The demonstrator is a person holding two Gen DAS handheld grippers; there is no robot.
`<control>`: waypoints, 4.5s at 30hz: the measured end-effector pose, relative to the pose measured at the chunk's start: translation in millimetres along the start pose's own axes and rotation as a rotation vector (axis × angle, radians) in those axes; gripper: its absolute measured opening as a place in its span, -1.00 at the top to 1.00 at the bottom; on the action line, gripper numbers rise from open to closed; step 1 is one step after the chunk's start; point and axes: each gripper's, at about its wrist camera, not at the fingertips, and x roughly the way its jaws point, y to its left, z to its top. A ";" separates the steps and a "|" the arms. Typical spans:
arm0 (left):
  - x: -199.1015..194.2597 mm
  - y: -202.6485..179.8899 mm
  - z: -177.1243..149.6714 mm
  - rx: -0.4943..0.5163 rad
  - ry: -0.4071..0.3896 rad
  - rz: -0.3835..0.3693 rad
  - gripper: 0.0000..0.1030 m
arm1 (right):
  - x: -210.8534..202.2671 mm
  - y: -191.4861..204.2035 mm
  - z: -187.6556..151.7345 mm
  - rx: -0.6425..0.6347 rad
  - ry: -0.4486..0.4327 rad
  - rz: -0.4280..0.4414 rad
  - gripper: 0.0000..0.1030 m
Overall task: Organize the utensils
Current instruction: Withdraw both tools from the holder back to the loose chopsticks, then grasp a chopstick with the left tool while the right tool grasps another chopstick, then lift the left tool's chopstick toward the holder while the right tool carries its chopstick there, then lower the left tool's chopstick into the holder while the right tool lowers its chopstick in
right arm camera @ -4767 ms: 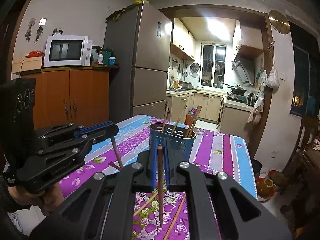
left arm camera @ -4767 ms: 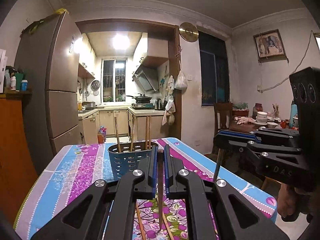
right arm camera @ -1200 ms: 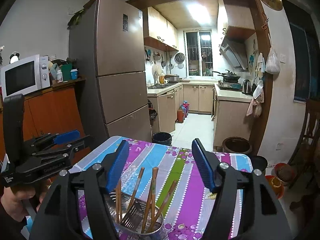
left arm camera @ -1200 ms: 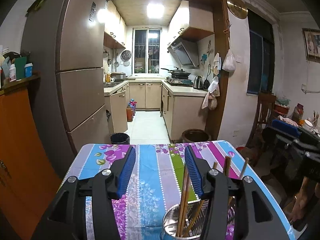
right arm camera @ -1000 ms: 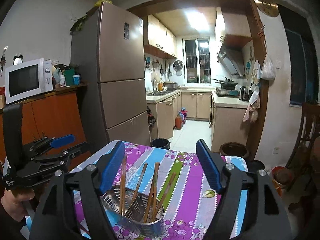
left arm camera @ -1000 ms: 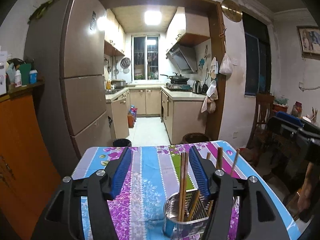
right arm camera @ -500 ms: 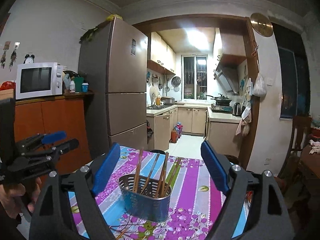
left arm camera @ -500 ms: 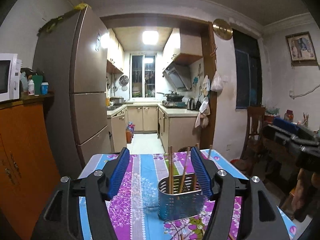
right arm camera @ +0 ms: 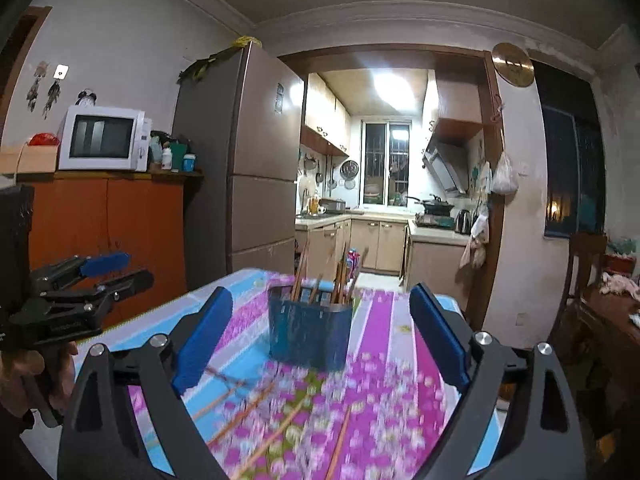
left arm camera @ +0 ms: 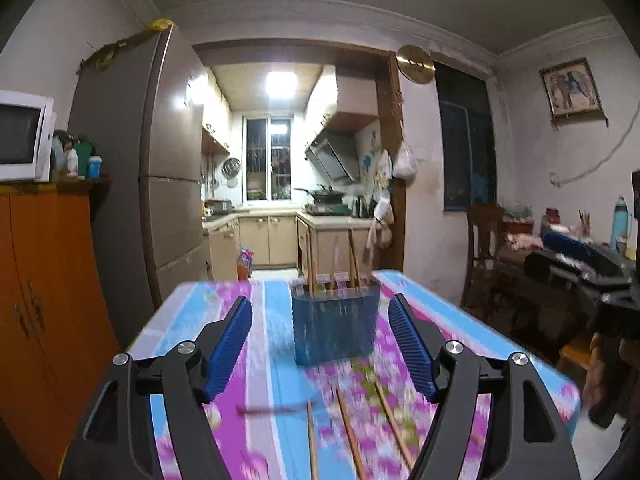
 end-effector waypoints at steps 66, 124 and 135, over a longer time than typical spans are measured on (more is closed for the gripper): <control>-10.2 -42.8 -181.5 0.022 0.113 -0.049 0.84 | -21.4 18.5 -185.1 0.099 0.252 -0.090 0.89; 50.1 -22.6 52.5 0.004 0.040 -0.163 0.86 | 42.3 -15.8 39.4 -0.002 0.126 0.109 0.90; 54.8 -19.6 110.1 0.012 0.017 -0.148 0.86 | 52.1 -18.8 88.4 -0.008 0.076 0.113 0.90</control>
